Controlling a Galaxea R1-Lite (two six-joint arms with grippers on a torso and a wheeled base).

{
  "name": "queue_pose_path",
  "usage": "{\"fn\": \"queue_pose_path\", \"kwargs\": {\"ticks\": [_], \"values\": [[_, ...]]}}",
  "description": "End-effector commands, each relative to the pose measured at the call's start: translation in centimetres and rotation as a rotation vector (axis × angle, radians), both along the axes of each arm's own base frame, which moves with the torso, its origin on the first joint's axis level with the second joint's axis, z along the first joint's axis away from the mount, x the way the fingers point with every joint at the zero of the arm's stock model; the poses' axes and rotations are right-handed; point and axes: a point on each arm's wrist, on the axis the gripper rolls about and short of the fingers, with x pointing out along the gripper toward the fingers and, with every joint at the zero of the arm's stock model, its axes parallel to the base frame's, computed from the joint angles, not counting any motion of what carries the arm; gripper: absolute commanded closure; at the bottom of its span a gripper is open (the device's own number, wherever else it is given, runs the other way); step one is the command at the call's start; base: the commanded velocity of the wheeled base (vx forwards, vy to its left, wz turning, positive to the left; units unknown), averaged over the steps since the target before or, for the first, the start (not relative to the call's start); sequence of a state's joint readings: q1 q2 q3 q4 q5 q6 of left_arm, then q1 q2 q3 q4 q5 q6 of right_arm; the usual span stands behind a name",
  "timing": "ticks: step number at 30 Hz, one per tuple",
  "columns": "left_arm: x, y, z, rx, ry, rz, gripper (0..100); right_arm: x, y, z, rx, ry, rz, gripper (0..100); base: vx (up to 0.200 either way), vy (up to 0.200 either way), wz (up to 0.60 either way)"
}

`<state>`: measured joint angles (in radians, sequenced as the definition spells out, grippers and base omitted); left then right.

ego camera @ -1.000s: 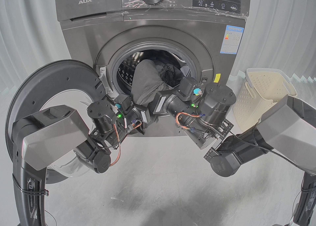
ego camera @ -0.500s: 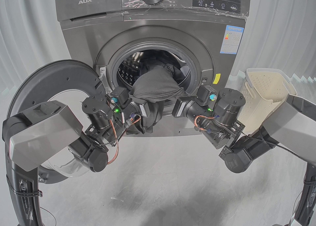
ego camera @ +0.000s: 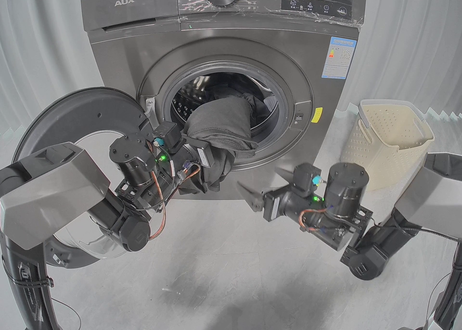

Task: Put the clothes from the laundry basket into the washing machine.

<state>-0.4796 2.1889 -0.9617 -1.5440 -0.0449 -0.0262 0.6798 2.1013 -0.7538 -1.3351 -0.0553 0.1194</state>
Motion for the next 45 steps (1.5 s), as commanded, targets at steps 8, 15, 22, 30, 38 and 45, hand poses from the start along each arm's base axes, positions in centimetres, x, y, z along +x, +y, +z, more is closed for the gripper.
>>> {"fn": "queue_pose_path", "kwargs": {"ticks": [8, 15, 22, 30, 38, 45], "values": [[-2.0, -0.4, -2.0, 0.05, 0.087, 0.002, 100, -4.0, -4.9, -1.8, -0.107, 0.079, 0.035, 0, 0.0, 0.0, 0.0], [-2.8, -0.6, -2.9, 0.053, 0.136, 0.027, 100, -3.6, -7.1, -2.0, -0.073, 0.125, -0.05, 0, 0.0, 0.0, 0.0], [-1.7, -0.7, -3.5, 0.061, 0.142, 0.015, 100, -3.9, -6.9, -1.8, -0.056, 0.105, -0.038, 0, 0.143, 0.0, 0.0], [-0.4, -1.4, -3.8, 0.059, 0.138, 0.015, 100, -4.1, -6.8, -1.9, -0.058, 0.107, -0.03, 0, 0.2, 0.0, 0.0], [-0.3, -1.6, -3.9, 0.064, 0.148, 0.012, 100, -4.3, -6.5, -1.9, -0.059, 0.109, -0.021, 0, 0.2, 0.0, 0.0], [-0.2, -2.0, -4.2, 0.068, 0.144, -0.009, 100, -4.8, -5.8, -1.8, -0.06, 0.106, 0.007, 0, 0.171, 0.0, 0.0]]}}
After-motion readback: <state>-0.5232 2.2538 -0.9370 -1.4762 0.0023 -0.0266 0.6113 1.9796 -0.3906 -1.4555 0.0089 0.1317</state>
